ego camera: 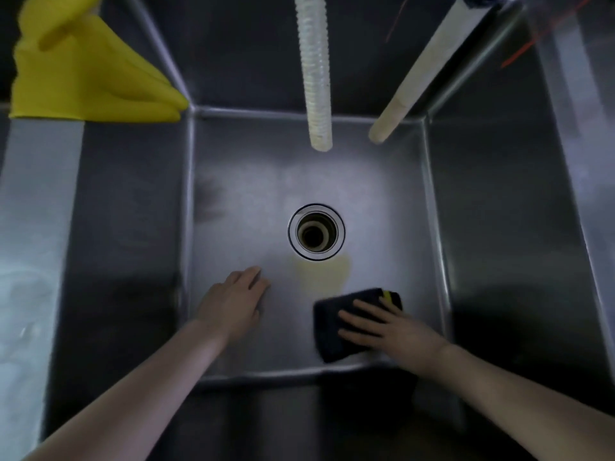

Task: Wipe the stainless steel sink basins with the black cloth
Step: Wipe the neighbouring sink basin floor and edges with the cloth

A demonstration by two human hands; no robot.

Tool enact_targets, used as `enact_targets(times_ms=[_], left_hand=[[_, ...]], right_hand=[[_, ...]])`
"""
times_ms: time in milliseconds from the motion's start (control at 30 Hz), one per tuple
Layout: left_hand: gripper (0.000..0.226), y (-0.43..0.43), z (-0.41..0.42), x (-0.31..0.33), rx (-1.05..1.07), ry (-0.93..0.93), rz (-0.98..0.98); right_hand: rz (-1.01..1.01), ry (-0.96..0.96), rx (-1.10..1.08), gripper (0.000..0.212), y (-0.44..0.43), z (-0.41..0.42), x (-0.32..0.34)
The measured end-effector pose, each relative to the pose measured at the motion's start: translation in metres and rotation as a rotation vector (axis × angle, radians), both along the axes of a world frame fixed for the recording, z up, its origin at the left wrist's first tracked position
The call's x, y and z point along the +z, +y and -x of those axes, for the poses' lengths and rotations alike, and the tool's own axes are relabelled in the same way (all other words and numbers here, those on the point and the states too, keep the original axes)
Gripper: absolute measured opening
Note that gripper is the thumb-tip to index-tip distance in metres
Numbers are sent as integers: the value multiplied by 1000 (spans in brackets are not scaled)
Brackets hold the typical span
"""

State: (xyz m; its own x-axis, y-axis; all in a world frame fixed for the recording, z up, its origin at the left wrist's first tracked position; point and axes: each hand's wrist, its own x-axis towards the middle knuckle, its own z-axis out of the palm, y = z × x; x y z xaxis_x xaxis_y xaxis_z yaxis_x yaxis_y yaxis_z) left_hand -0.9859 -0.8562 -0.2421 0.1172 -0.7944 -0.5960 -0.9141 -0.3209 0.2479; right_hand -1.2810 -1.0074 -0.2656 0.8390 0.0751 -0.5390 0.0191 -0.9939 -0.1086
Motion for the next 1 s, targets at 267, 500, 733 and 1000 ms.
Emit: enact_targets(times_ms=[267,500,733,1000], left_hand=[[58,2,-19,-3,81,-12,32],[58,-10,-12,-2,95,-23,40],[57,-8,3,-5,42,10,53],[60,-20,-2,-15,93,-23,171]], right_hand=[[-127,-89,-414,76,14,-112,-5],[-64,-72,-480,65,9,-124,-3],[14,-23,-224,78,12,-32,3],[70,-112,-801,94,-57,-91,-11]])
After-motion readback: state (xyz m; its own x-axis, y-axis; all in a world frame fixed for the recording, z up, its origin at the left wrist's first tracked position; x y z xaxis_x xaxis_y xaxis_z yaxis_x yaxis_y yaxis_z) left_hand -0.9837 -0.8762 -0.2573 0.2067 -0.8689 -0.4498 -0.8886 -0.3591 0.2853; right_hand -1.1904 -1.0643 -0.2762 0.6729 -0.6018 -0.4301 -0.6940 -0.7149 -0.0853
